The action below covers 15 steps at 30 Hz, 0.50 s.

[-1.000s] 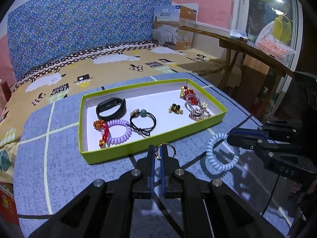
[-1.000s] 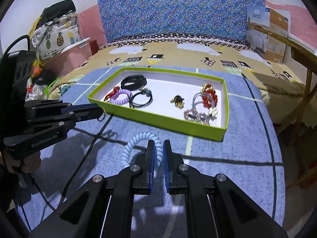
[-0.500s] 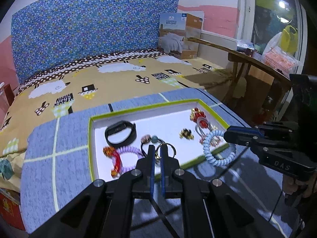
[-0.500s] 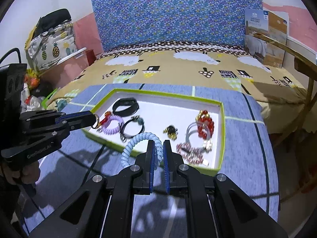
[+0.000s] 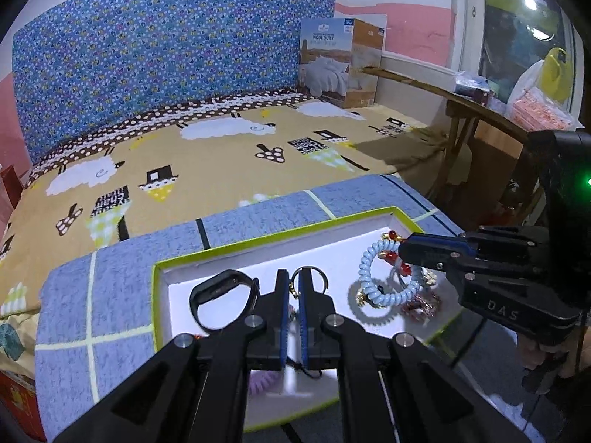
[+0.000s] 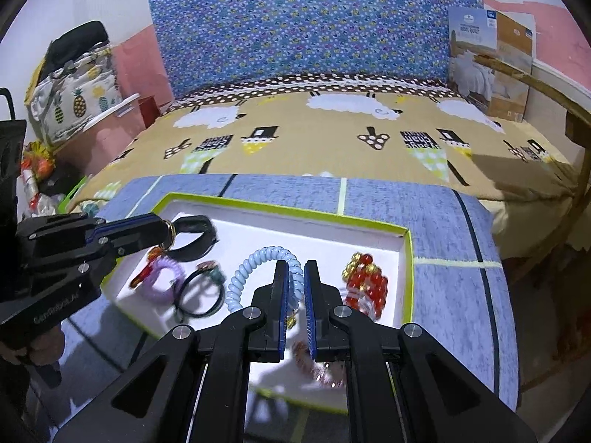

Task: Organize jewelry
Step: 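Carry the ring and blue coil into the green box and open both tools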

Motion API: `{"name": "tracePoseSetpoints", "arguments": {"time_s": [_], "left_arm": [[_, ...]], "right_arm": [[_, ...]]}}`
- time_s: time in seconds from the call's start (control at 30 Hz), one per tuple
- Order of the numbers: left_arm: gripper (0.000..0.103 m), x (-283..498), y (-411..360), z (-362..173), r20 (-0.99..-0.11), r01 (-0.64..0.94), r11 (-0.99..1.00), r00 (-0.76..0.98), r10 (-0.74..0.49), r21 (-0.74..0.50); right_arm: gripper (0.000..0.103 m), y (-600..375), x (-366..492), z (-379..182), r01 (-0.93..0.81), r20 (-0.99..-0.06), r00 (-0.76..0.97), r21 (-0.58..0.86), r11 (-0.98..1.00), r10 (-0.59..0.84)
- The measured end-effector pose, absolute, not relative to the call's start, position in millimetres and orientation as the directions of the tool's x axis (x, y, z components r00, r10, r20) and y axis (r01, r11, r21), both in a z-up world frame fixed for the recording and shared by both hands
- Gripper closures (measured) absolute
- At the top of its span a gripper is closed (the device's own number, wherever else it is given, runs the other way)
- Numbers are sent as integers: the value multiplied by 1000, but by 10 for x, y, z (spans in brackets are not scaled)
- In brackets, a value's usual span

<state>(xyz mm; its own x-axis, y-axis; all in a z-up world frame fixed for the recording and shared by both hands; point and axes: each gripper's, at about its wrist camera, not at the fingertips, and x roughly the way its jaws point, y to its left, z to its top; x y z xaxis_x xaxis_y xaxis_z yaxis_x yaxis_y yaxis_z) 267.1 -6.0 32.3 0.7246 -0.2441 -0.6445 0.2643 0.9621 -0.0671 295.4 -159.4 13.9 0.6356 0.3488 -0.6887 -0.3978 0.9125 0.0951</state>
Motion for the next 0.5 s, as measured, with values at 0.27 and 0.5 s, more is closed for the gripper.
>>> {"name": "tracePoseSetpoints", "arguments": {"time_s": [0.27,0.5], "left_arm": [[98,3010,-94,85,-688,251,965,689,-228,-69],[98,3164,-120,-47,-716,250,966,663,-220,-66]], "right_arm": [[95,-1583,3239,-27,-369,-711,621,108,923,331],[95,-1538,3379,-144,-368,-734,602,95,925,315]]}}
